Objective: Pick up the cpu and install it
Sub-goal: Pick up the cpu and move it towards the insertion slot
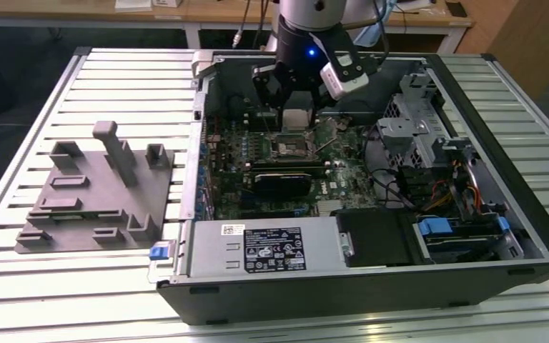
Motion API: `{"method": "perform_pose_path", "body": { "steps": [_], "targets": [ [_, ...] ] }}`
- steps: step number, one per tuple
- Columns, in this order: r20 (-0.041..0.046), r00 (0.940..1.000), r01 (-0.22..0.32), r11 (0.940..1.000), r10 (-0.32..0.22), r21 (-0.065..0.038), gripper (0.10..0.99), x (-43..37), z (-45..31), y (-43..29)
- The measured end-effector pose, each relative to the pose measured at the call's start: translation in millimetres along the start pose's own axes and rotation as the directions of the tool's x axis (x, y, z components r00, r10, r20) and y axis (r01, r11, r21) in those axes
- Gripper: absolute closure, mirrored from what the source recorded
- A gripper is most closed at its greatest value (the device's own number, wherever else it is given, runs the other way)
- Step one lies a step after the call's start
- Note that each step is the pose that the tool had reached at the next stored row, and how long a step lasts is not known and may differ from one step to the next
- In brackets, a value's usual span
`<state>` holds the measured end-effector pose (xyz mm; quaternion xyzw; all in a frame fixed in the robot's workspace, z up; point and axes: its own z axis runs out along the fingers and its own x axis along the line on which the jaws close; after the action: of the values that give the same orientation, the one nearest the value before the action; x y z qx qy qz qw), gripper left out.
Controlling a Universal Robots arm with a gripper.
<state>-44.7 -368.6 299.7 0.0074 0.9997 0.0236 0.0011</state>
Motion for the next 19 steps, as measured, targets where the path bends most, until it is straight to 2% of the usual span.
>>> {"method": "perform_pose_path", "body": {
  "steps": [6, 8, 19],
  "targets": [
    [-0.0005, 1.0000, 0.000, 1.0000, 0.000, 0.000, 0.545, -4.3, 7.3, 5.1],
    [-0.0007, 1.0000, 0.000, 1.0000, 0.000, 0.000, 0.545, -7.4, 14.5, 10.4],
    [-0.0007, 1.0000, 0.000, 1.0000, 0.000, 0.000, 0.545, -8.8, 22.5, 16.5]
  ]
}}
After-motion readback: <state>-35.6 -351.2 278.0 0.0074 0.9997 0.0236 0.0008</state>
